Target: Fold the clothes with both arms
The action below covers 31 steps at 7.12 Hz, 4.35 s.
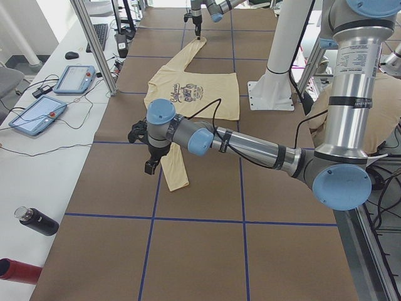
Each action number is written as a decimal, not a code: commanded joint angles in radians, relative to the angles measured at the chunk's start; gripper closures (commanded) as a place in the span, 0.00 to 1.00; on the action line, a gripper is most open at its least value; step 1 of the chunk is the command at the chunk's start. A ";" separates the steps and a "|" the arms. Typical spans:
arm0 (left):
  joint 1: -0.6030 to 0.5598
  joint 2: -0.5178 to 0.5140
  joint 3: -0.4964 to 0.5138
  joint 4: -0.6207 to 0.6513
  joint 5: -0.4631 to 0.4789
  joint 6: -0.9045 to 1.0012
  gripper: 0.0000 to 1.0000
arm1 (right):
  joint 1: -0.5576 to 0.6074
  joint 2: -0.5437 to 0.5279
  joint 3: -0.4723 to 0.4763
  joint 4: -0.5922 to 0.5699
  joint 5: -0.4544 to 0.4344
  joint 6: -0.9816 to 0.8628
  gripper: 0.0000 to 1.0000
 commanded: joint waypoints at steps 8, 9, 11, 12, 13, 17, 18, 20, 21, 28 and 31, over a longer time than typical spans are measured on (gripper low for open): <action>0.002 -0.007 -0.030 -0.003 -0.003 0.000 0.01 | -0.212 0.512 0.094 -0.113 -0.099 0.574 1.00; 0.002 -0.007 -0.030 -0.003 -0.003 0.000 0.01 | -0.293 0.653 0.069 -0.185 -0.207 0.651 1.00; 0.002 -0.007 -0.024 -0.003 -0.003 0.002 0.01 | -0.360 0.977 -0.167 -0.204 -0.363 0.760 1.00; 0.002 -0.007 -0.024 -0.003 -0.005 0.000 0.01 | -0.389 1.103 -0.308 -0.198 -0.395 0.762 1.00; 0.002 -0.007 -0.020 -0.003 -0.015 0.002 0.01 | -0.446 1.113 -0.333 -0.142 -0.488 0.764 1.00; 0.037 -0.012 0.017 -0.061 -0.017 -0.025 0.01 | -0.524 1.216 -0.500 -0.027 -0.606 0.829 0.56; 0.107 -0.010 0.067 -0.184 -0.011 -0.149 0.01 | -0.526 1.221 -0.515 -0.003 -0.621 0.857 0.01; 0.207 0.000 0.176 -0.389 0.001 -0.314 0.01 | -0.526 1.222 -0.514 -0.003 -0.623 0.859 0.01; 0.244 0.000 0.222 -0.424 0.043 -0.319 0.01 | -0.526 1.222 -0.512 -0.003 -0.623 0.863 0.01; 0.291 -0.076 0.453 -0.468 0.094 -0.352 0.28 | -0.523 1.187 -0.485 -0.002 -0.620 0.867 0.01; 0.319 -0.078 0.464 -0.468 0.094 -0.353 0.33 | -0.523 1.176 -0.477 0.000 -0.621 0.865 0.01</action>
